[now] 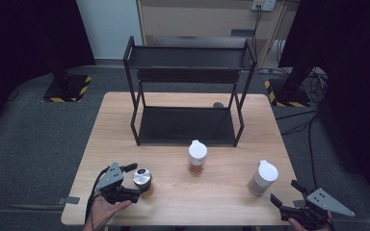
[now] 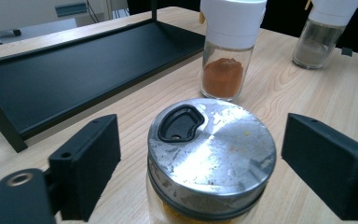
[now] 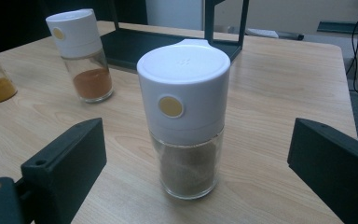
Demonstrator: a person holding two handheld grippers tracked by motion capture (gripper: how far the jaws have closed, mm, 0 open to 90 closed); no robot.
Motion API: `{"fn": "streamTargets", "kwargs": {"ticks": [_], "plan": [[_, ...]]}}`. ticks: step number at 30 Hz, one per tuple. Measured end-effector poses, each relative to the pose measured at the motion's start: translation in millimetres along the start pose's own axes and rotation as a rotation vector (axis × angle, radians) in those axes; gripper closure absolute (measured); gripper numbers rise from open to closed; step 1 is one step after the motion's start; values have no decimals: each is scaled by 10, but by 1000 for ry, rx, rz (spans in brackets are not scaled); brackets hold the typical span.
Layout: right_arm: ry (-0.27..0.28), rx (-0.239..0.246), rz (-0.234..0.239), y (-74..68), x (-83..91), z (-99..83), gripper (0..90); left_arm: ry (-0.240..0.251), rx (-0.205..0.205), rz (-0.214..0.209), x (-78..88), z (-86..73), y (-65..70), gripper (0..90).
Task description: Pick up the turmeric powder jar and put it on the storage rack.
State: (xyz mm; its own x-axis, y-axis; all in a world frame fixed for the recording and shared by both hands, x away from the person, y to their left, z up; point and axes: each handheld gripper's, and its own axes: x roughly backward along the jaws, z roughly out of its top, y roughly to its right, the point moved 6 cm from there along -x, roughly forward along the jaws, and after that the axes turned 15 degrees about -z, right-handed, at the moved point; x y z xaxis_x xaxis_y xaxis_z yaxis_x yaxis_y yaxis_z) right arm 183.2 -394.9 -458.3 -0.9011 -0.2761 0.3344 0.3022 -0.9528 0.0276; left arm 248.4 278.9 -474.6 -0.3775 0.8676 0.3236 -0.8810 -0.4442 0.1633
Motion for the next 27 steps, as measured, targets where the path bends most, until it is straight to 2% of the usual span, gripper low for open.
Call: {"fn": "streamTargets", "kwargs": {"ticks": [5,9,12,15,23,27], "plan": [[2,-2,-2,4,4,-2,44,18,-7,7,-19,-54,10,191],[2,-2,-2,4,5,-2,44,15,-19,7,-34,-68,4,241],[1,-1,-3,3,6,-1,44,27,-18,-8,-57,-101,-16,283],[1,-3,-4,6,7,-2,44,24,-47,-2,-65,-98,3,339],[1,-4,-3,8,7,-2,45,16,-61,-7,-61,-77,23,343],[0,-5,-2,7,6,-2,45,34,-45,-23,-52,-22,29,343]]}}
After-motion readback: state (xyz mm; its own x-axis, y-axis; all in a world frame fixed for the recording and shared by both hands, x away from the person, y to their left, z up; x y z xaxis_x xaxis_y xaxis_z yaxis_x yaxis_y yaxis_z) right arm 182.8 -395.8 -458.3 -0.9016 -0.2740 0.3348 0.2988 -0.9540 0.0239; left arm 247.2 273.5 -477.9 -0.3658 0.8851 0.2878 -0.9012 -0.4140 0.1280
